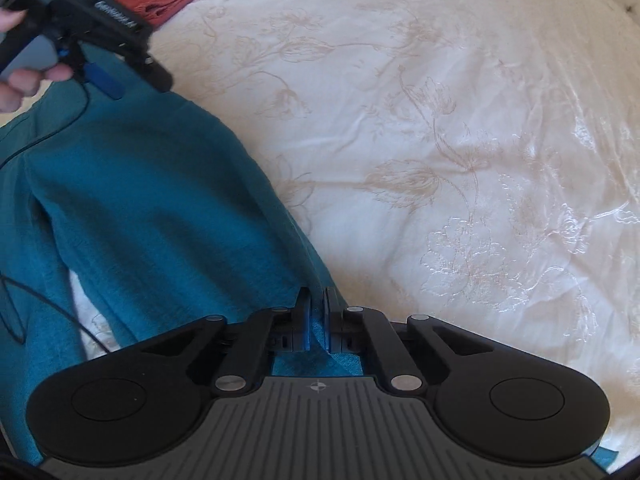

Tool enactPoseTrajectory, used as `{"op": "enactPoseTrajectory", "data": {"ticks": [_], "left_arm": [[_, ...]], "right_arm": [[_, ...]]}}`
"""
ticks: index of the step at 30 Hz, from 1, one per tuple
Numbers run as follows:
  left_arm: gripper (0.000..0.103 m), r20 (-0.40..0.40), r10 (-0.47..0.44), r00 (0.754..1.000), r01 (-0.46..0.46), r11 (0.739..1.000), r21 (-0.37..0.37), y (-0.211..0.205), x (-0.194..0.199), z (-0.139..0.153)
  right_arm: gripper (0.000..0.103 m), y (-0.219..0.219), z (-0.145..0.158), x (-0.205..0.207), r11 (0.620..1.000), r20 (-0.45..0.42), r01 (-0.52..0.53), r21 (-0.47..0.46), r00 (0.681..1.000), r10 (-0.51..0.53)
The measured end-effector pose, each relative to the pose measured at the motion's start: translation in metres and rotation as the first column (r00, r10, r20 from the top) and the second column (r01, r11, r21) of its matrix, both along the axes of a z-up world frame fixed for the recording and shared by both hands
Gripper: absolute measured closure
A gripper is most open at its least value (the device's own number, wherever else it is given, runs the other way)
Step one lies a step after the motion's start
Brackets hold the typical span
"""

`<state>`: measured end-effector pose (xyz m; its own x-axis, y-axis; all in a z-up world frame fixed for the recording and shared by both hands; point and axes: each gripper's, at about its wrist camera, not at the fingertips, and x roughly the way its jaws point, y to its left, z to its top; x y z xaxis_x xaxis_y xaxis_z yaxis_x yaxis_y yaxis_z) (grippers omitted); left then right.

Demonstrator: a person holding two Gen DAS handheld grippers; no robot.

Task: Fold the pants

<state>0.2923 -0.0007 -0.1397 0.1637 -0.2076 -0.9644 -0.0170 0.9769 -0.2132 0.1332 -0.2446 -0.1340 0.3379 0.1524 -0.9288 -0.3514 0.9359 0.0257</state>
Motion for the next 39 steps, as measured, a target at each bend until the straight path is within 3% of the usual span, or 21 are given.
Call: {"op": "enactPoseTrajectory", "data": {"ticks": [11,13,15,18,23,30,34,39], "left_arm": [[0.019,-0.086,0.04,0.996,-0.037,0.998,0.042,-0.007,0.023,-0.026],[0.035,-0.083,0.022,0.996,-0.016,0.997,0.074,-0.01,0.022,-0.028],[0.074,-0.096,0.016,0.995,-0.005,0.993,0.114,-0.011,0.017,-0.03],[0.089,-0.077,0.054,0.996,-0.049,0.996,0.073,0.004,-0.001,-0.018],[0.09,0.05,0.016,0.999,-0.019,0.998,0.064,0.025,-0.049,0.041],[0.09,0.2,-0.068,0.977,0.054,0.995,0.079,0.066,-0.135,0.121],[0.09,0.195,-0.085,0.977,0.066,0.993,0.102,0.101,-0.189,0.13],[0.09,0.088,-0.092,0.992,0.078,0.986,0.15,0.134,-0.242,0.099]], "right_arm": [[0.097,0.025,0.012,-0.049,0.998,0.005,-0.054,-0.014,0.999,0.054],[0.097,0.027,0.014,-0.054,0.999,0.008,-0.037,-0.011,0.999,0.037],[0.097,0.028,0.018,-0.057,1.0,0.02,-0.008,-0.006,1.0,0.008],[0.097,0.028,0.027,-0.064,0.998,0.041,0.061,0.004,0.997,-0.062],[0.097,0.033,0.055,-0.091,0.985,0.07,0.169,0.042,0.983,-0.172],[0.097,0.071,0.092,-0.165,0.976,0.098,0.211,0.056,0.972,-0.215],[0.097,0.098,0.09,-0.206,0.964,0.047,0.258,0.064,0.964,-0.261],[0.097,0.133,0.061,-0.25,0.946,-0.053,0.319,0.061,0.947,-0.316]]}}
